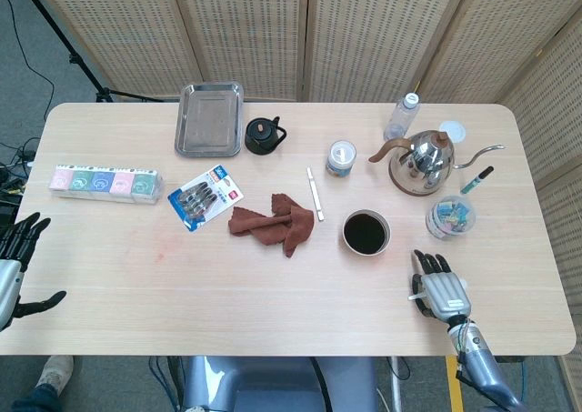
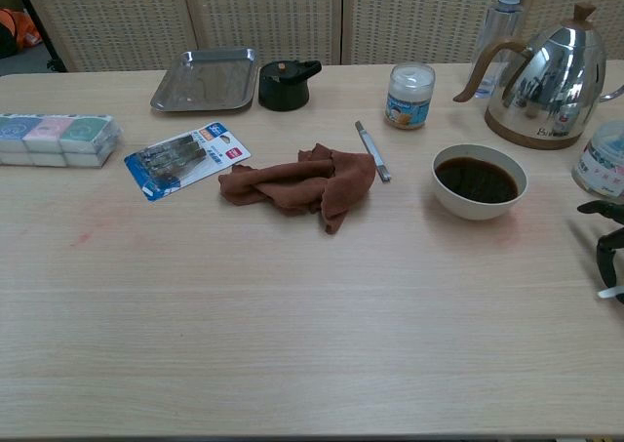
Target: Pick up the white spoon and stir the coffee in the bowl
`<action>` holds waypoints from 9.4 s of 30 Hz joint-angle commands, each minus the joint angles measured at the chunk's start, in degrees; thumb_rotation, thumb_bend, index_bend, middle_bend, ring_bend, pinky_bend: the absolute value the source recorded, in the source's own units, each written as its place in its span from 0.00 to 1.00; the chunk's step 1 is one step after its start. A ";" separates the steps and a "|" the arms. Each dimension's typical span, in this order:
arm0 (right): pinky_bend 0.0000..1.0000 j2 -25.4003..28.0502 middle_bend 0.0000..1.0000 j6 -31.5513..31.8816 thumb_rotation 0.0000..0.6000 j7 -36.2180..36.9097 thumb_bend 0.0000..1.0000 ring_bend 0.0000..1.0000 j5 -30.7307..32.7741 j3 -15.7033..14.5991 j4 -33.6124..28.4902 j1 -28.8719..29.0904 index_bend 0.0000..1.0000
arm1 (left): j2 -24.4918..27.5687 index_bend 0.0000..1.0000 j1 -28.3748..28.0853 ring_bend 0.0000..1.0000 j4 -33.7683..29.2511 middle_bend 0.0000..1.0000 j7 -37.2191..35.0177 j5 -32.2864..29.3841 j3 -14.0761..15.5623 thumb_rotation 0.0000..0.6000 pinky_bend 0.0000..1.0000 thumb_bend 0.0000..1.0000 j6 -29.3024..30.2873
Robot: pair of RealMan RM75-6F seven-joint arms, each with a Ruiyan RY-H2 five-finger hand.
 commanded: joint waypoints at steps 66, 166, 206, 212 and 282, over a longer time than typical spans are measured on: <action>0.00 -2.84 0.00 -9.27 1.00 6.51 0.54 0.00 29.06 16.28 -13.52 24.24 0.57 | 1.20 0.00 -0.55 0.00 0.30 0.00 -2.27 0.26 0.44 1.00 0.00 0.13 -1.44; 0.00 -3.71 0.00 -14.57 1.00 13.17 0.57 0.00 37.45 17.00 -3.93 28.34 0.57 | 1.21 0.00 -1.72 0.00 0.04 0.00 -1.12 0.07 1.14 1.00 0.00 0.13 -3.74; 0.00 -2.18 0.00 -13.57 1.00 17.66 0.60 0.00 33.28 17.75 -3.09 24.64 0.57 | 1.27 0.00 -2.14 0.00 -0.22 0.00 -0.85 0.17 1.31 1.00 0.00 0.13 -4.31; 0.00 2.55 0.00 -12.43 1.00 16.25 0.62 0.00 33.32 15.63 -8.65 21.92 0.57 | 0.97 0.00 -2.15 0.00 -0.63 0.00 0.23 0.77 1.62 1.00 0.00 0.13 -4.34; 0.00 5.43 0.00 -13.88 1.00 18.99 0.67 0.00 34.09 16.33 -11.49 20.66 0.57 | 0.60 0.00 -2.63 0.00 -0.80 0.00 1.62 0.63 2.05 1.00 0.00 0.13 -5.21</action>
